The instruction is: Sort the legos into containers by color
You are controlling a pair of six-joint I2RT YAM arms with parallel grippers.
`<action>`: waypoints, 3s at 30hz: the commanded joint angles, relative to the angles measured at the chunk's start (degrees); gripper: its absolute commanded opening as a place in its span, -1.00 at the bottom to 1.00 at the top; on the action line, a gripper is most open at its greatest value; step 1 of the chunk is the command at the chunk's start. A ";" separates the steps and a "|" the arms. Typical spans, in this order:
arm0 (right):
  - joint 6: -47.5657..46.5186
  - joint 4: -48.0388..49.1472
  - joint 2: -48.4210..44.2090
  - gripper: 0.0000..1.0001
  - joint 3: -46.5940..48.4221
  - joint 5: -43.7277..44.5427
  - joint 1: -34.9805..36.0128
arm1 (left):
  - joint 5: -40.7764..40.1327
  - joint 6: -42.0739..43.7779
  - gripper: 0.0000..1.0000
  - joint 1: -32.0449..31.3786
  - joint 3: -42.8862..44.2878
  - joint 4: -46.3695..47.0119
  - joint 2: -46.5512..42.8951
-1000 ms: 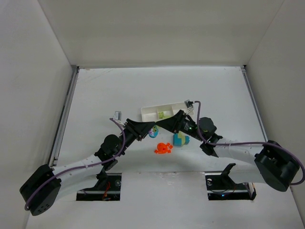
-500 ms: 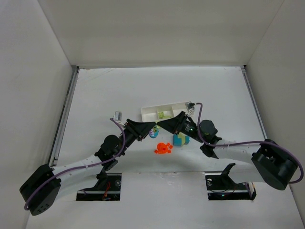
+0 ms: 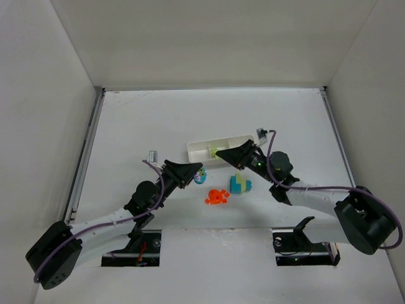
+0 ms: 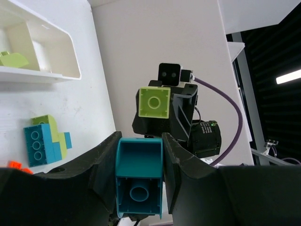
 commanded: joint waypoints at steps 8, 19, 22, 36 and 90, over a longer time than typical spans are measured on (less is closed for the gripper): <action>-28.28 -36.25 6.29 -0.22 19.01 21.31 2.38 | -0.32 5.59 -0.71 4.90 5.46 -4.52 1.78; -32.61 -42.34 18.78 -0.17 28.08 28.80 2.91 | -2.08 14.38 -0.71 8.24 13.37 -11.82 7.85; -32.35 -41.38 20.01 -0.04 28.78 28.63 2.91 | -2.61 15.79 -0.71 8.69 14.60 -12.09 9.43; -32.00 -39.44 5.18 0.34 19.48 27.31 0.89 | -8.49 28.08 -0.73 9.66 25.49 -21.13 19.18; -33.40 -45.14 -8.56 -0.52 9.71 26.25 10.80 | -16.50 53.34 -0.20 7.54 33.43 -30.80 23.34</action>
